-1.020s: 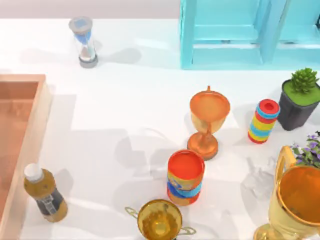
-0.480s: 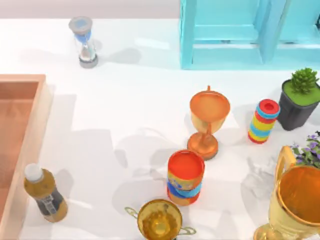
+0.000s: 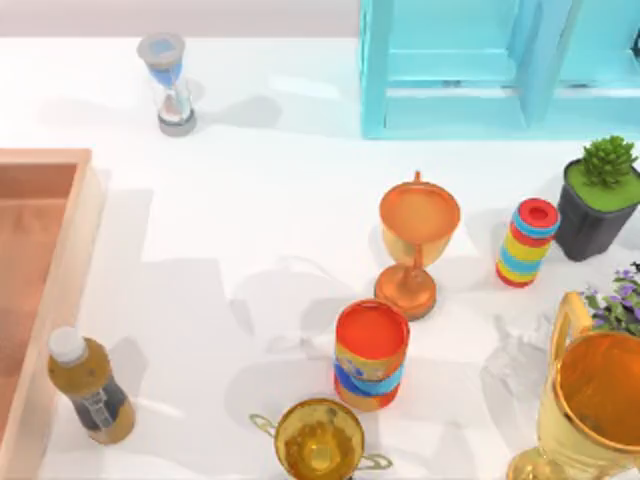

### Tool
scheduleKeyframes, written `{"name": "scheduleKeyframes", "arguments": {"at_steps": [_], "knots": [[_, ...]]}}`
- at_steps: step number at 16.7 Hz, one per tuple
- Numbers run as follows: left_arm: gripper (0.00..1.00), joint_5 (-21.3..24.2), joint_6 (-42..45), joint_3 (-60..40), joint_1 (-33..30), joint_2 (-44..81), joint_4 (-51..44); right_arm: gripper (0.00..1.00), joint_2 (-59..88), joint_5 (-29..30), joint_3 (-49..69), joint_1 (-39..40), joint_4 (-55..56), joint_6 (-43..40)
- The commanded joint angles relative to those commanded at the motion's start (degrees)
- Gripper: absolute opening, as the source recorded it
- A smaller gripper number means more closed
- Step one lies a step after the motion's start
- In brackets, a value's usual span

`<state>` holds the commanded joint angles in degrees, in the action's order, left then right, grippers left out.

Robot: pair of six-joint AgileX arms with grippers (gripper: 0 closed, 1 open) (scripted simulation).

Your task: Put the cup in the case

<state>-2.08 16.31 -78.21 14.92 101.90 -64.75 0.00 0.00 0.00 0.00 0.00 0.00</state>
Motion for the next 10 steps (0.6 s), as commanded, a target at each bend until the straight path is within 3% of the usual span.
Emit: {"name": "scheduleKeyframes", "arguments": {"at_steps": [4, 10], "knots": [[0.98, 0.00, 0.00, 0.00, 0.00, 0.00, 0.00, 1.00, 0.00, 0.00, 0.00, 0.00, 0.00, 0.00], [1.00, 0.00, 0.00, 0.00, 0.00, 0.00, 0.00, 1.00, 0.00, 0.00, 0.00, 0.00, 0.00, 0.00]]}}
